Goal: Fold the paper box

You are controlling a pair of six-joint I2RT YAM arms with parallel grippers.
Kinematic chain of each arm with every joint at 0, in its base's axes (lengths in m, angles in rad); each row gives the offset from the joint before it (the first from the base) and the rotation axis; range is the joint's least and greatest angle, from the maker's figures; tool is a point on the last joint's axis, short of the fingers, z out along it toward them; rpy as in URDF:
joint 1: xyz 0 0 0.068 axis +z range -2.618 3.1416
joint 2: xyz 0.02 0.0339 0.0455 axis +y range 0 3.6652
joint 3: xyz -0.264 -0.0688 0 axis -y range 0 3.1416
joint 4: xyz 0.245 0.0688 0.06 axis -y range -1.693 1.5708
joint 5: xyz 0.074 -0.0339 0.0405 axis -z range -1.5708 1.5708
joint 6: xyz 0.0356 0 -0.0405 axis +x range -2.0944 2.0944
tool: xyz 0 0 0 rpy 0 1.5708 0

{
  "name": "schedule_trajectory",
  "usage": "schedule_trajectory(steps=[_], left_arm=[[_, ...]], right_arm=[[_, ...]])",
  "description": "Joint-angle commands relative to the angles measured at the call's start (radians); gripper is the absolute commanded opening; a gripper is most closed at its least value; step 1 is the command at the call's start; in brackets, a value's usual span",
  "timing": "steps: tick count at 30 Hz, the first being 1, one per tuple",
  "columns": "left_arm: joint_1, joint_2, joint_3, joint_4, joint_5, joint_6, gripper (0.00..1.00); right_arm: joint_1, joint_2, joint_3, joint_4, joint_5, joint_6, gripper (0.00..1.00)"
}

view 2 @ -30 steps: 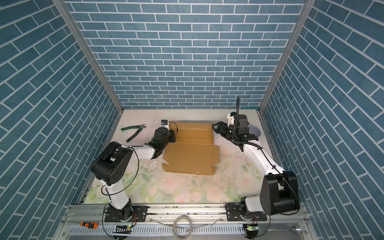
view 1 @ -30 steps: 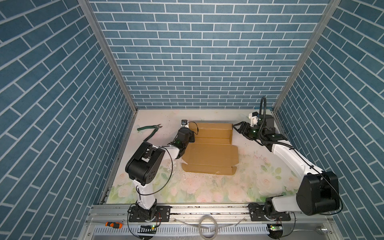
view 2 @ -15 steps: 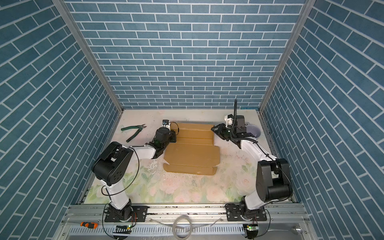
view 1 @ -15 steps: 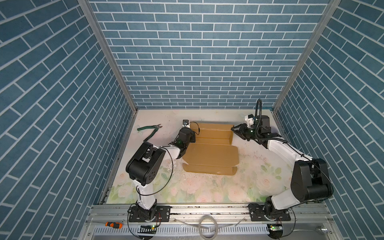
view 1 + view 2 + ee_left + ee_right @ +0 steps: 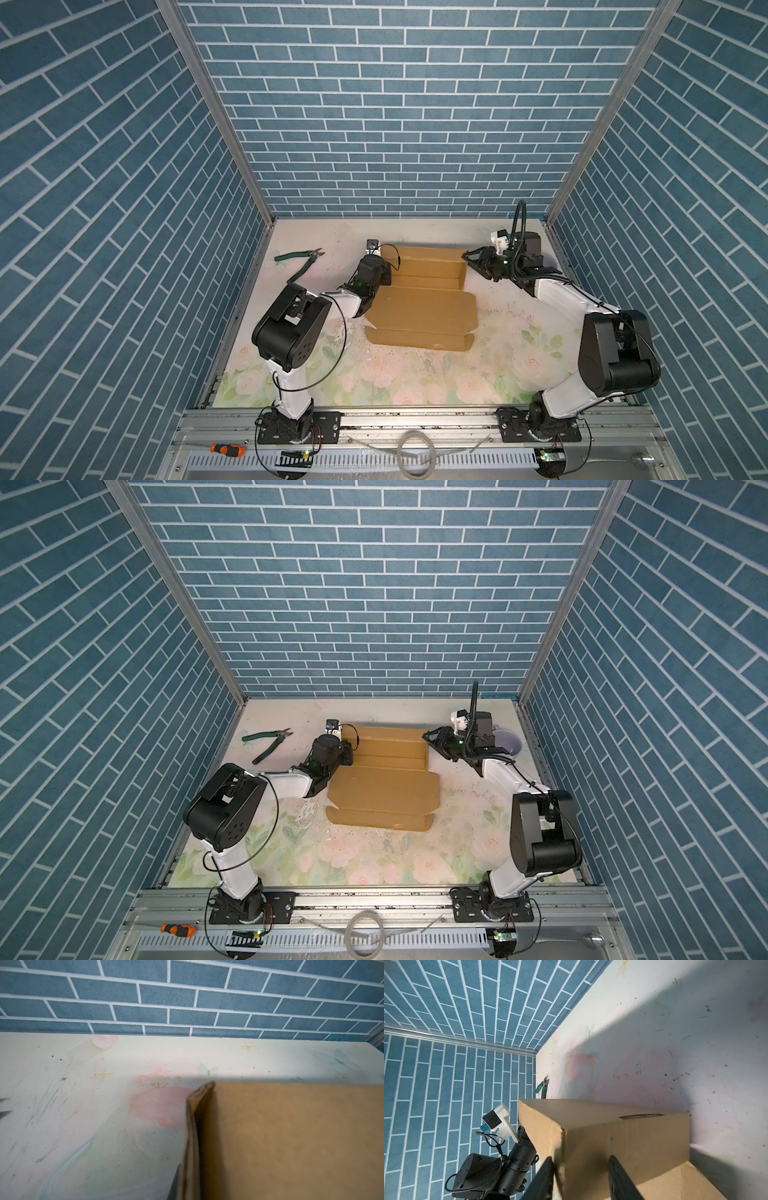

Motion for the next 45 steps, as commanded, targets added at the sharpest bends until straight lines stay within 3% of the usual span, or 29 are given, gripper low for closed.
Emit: schedule_trajectory(steps=[1, 4, 8, 11, 16, 21, 27, 31, 40, 45], left_arm=[[-0.017, 0.082, -0.049, -0.295, 0.059, -0.017, 0.00], [-0.016, 0.084, -0.030, -0.320, 0.065, -0.029, 0.00], [-0.016, 0.084, 0.018, -0.408, 0.065, -0.044, 0.00], [-0.014, 0.077, 0.060, -0.477, 0.077, -0.060, 0.00], [0.016, 0.063, 0.156, -0.613, 0.182, -0.103, 0.00], [0.067, 0.059, 0.233, -0.714, 0.321, -0.174, 0.00], [0.151, 0.048, 0.204, -0.660, 0.477, -0.328, 0.00], [0.219, 0.038, 0.083, -0.452, 0.583, -0.554, 0.00], [0.218, -0.042, -0.005, -0.341, 0.491, -0.827, 0.00], [0.194, -0.073, 0.006, -0.392, 0.431, -0.870, 0.00]], right_arm=[[-0.003, 0.018, 0.027, -0.011, -0.025, 0.004, 0.34], [-0.003, 0.018, 0.006, -0.003, -0.031, 0.001, 0.37], [-0.008, -0.027, 0.041, -0.019, -0.039, -0.006, 0.55], [-0.031, -0.068, 0.060, -0.050, -0.037, -0.017, 0.61], [-0.120, -0.162, 0.039, -0.126, -0.012, -0.049, 0.65], [-0.163, -0.279, -0.006, -0.287, 0.112, -0.131, 0.67], [-0.164, -0.393, -0.115, -0.329, 0.157, -0.135, 0.68], [-0.159, -0.457, -0.173, -0.317, 0.132, -0.102, 0.69], [-0.006, -0.606, -0.152, -0.397, 0.213, -0.078, 0.78], [0.154, -0.600, -0.107, -0.379, 0.320, -0.050, 0.81]])
